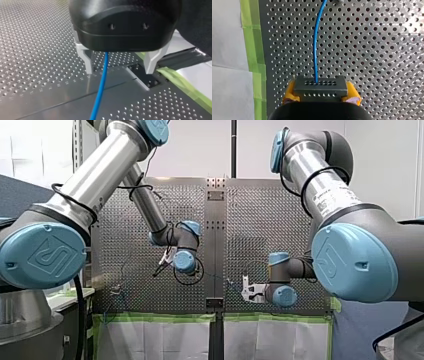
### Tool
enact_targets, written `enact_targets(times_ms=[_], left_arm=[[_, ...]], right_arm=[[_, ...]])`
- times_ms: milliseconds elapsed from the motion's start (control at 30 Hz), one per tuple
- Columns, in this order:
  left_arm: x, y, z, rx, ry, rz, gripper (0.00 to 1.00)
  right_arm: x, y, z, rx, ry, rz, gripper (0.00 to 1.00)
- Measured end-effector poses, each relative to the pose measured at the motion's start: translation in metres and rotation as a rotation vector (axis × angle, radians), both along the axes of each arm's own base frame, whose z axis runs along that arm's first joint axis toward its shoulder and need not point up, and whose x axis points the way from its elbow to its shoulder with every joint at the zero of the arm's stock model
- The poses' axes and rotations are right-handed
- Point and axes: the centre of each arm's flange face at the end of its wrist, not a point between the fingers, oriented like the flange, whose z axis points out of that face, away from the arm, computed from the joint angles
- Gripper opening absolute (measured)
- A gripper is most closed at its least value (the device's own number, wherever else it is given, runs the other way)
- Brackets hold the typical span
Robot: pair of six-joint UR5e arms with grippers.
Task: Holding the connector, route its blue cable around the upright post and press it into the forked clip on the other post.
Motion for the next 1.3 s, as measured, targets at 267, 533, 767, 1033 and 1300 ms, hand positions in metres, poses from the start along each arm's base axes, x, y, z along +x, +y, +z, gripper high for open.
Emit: enact_targets(times_ms=[267,533,767,1033,1300], left_arm=[[0.0,-0.002,-0.001,-0.064,0.001,-0.003,0.98],[-0.001,-0.007,-0.002,-0.127,0.009,-0.016,0.98],[-0.004,-0.01,-0.007,-0.178,0.032,-0.023,0.98],[-0.006,-0.021,-0.031,-0.211,0.068,-0.053,0.98],[-0.003,-0.037,-0.044,-0.28,0.071,-0.069,0.98]], right_arm=[[0.004,0.009,-0.003,0.001,0.03,0.019,0.0],[0.005,0.014,-0.004,0.0,0.044,0.03,0.0],[0.005,0.015,-0.004,0.001,0.046,0.032,0.0],[0.003,0.014,-0.004,0.001,0.046,0.029,0.0],[0.003,0.014,-0.004,0.001,0.048,0.03,0.0]])
